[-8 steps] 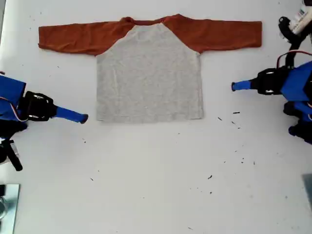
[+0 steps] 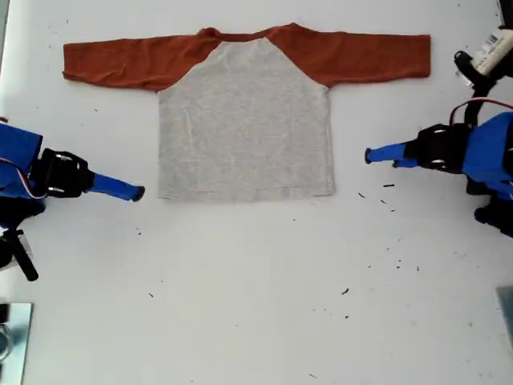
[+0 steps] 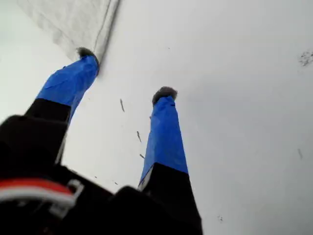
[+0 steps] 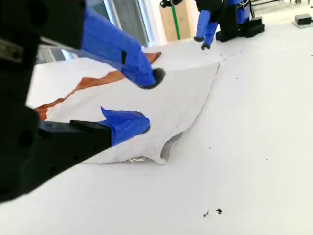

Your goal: Fold t shirt

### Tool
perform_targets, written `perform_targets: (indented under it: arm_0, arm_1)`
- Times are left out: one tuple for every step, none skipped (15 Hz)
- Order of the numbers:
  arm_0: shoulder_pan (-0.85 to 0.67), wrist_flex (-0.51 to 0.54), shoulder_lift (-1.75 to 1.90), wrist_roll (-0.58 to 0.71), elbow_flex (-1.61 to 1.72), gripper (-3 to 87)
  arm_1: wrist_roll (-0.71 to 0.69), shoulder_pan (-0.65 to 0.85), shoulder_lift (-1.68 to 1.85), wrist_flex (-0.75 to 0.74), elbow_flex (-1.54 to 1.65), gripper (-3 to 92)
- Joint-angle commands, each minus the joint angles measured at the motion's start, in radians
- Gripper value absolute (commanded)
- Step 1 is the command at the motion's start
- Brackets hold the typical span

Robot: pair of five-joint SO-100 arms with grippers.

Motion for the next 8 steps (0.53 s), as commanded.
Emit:
perform_targets:
  arm_0:
    - [-0.048,-0.009,0.008,-0.020,0.009,0.3]
    - [-0.051,-0.009,0.008,-0.015,0.009,2.3]
    - [-0.031,-0.035,0.008,-0.009,0.009,-0.2]
    - [0.014,-0.017,0.008,-0.009,0.009,0.4]
    - [0.040,-0.011,0.008,-0.009,0.009,-0.2]
    - [0.041,-0.009,0.008,-0.009,0.009,-0.2]
    - [0.032,-0.009,0.008,-0.008,0.009,-0.2]
    - [0.020,-0.009,0.008,-0.003,0.009,-0.2]
  arm_1:
    - [-0.049,0.035,0.011,0.021,-0.005,3.6]
    - [-0.091,0.060,0.011,0.038,-0.072,3.5]
    - [-0.143,0.106,0.000,0.038,-0.147,3.5]
    - [-0.202,0.176,-0.103,0.038,-0.259,3.5]
    - [-0.299,0.258,-0.308,0.038,-0.411,3.5]
    - [-0.414,0.350,-0.548,0.063,-0.595,3.5]
    - [-0.528,0.462,-0.746,0.121,-0.785,3.5]
    - [-0.653,0.571,-0.888,0.164,-0.951,3.5]
